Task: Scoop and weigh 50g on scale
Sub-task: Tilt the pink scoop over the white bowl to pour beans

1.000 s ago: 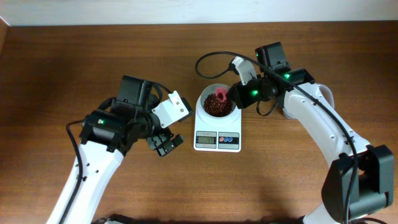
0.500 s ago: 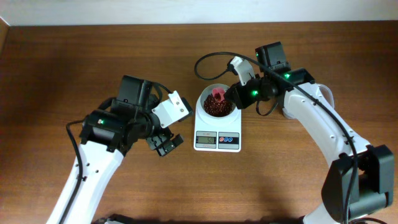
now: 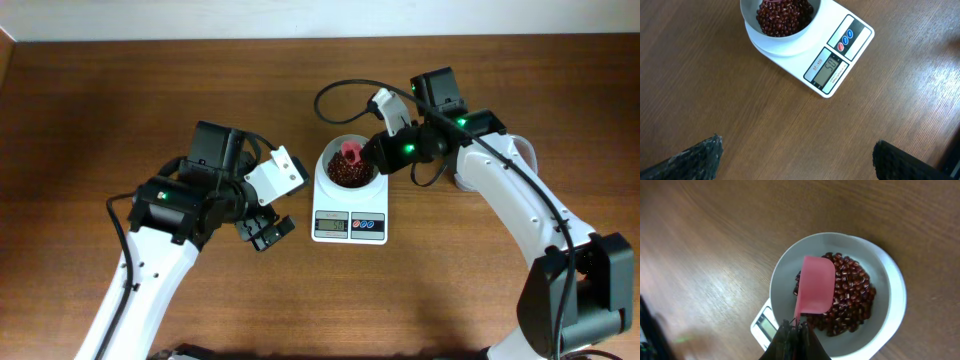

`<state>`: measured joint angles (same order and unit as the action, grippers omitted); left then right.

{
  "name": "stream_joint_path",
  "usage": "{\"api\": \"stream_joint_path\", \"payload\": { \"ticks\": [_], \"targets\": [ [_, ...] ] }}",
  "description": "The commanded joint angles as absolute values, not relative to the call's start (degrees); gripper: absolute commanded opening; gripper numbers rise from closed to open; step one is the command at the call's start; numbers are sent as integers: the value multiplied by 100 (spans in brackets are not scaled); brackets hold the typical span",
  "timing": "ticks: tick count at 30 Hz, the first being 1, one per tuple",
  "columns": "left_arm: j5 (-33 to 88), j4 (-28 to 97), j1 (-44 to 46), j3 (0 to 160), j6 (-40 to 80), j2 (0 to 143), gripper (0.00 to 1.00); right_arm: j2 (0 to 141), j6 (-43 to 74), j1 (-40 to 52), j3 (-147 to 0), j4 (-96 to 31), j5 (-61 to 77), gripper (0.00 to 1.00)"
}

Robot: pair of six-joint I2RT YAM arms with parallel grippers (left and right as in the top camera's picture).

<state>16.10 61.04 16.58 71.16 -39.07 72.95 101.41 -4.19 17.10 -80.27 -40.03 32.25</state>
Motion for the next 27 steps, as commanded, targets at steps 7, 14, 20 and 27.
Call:
{"api": "stream_joint_path", "payload": {
  "ticks": [7, 14, 20, 27],
  "targets": [
    [1675, 6097, 1634, 7201, -3999, 7236, 99, 9957, 652, 1754, -8167, -3983, 3802, 4],
    [1675, 6099, 1634, 7201, -3999, 7236, 99, 9957, 650, 1481, -8167, -3990, 4342, 4],
    [1675, 6099, 1634, 7201, -3999, 7236, 99, 9955, 648, 1164, -8167, -4012, 4877, 4],
    [1675, 6097, 1634, 7201, -3999, 7236, 99, 9955, 650, 1111, -8167, -4025, 4960, 4]
  ]
}}
